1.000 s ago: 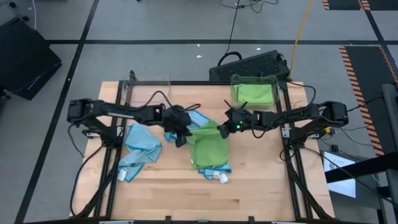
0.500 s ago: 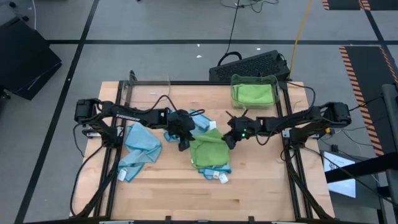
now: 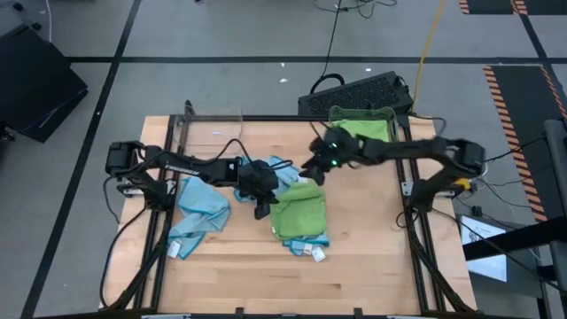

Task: Sort microfiber towel by color & place in baskets
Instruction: Fold the green towel

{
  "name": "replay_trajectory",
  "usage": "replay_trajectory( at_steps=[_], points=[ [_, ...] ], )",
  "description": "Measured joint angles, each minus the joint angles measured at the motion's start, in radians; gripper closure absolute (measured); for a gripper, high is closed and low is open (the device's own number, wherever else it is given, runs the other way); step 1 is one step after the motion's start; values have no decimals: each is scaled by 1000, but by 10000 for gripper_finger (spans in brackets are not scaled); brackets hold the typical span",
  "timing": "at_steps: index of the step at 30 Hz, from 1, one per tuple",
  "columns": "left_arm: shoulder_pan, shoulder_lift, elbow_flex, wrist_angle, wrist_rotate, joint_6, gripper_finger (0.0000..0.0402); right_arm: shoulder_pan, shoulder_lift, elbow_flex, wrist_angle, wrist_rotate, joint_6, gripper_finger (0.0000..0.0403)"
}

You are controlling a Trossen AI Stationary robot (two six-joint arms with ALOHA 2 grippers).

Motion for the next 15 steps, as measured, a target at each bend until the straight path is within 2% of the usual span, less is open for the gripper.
replay_trajectory(
  at_steps=[5, 8, 13, 15],
  points=[
    [-34, 0, 0, 15, 2, 11, 397, -49, 149, 157, -177, -171, -115, 188],
    [-64, 0, 0, 16, 1, 15, 394, -54, 202, 227, -277, -233, -207, 188],
    [-113, 0, 0, 16, -24, 25, 397, -32, 248, 248, -354, -344, -270, 187],
    [-126, 0, 0, 9, -41, 26, 396, -16, 262, 246, -341, -354, -257, 187]
  ],
)
